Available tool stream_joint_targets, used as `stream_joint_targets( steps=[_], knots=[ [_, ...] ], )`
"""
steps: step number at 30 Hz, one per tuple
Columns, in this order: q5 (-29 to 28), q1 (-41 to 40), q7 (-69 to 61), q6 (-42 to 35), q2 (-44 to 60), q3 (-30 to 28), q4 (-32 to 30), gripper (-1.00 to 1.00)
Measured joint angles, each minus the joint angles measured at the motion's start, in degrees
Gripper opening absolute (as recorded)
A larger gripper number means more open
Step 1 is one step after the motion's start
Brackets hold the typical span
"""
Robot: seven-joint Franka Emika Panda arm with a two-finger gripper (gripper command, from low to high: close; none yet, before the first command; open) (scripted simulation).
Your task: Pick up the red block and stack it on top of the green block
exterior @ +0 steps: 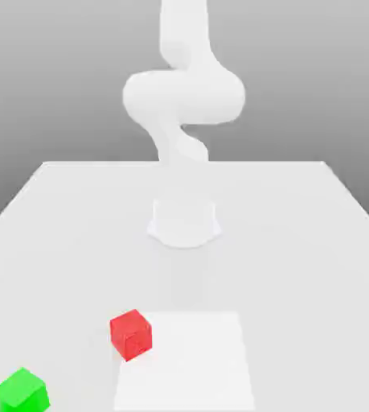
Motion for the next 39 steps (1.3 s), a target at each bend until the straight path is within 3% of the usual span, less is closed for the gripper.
stream_joint_targets(
  steps=[10, 18, 22, 25, 26, 33, 39],
  knots=[
    [-1.9, 3.2, -21.4, 12.5, 21.3, -9.3, -11.9, 0.00],
    [0.7, 3.6, -40.9, 22.2, 38.1, -14.5, -21.1, 0.00],
    [5.9, 2.7, -48.8, 28.1, 46.6, -13.2, -22.6, 0.00],
    [11.2, -0.4, -52.9, 33.2, 52.9, -8.9, -21.7, 0.00],
    [12.7, -1.7, -54.1, 34.8, 55.0, -7.3, -21.4, -1.00],
    [13.0, -2.2, -54.2, 35.2, 55.4, -6.7, -21.3, -1.00],
    [3.3, -0.3, -47.2, 26.2, 44.4, -11.1, -23.1, -1.00]
  ],
)
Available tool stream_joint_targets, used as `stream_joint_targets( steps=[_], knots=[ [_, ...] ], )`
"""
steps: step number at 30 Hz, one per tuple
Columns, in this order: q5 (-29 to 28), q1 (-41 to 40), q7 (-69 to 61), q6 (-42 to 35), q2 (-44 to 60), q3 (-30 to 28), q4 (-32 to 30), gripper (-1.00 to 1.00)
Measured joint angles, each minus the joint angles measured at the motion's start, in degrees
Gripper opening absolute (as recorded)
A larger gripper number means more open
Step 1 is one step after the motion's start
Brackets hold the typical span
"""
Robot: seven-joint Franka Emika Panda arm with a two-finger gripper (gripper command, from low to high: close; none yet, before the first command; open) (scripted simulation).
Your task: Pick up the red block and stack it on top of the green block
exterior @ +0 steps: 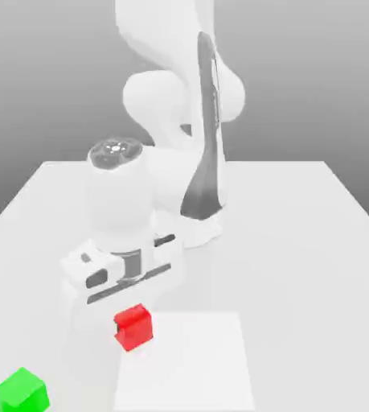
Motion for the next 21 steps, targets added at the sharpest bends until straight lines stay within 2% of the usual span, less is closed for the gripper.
stream_joint_targets(
  steps=[3, 14, 18, 19, 21],
  knots=[
    [0.3, -1.4, 6.0, -3.9, 0.6, -1.1, 4.2, -1.00],
    [7.1, -4.0, 32.5, -16.0, 11.8, -7.7, 26.6, -1.00],
    [11.9, -6.1, 31.7, -11.2, 19.3, -5.7, 28.9, -1.00],
    [12.7, -6.5, 31.2, -10.2, 20.6, -5.1, 29.0, 1.00],
    [12.7, -6.5, 31.2, -10.2, 20.6, -5.1, 29.0, 1.00]
  ],
)
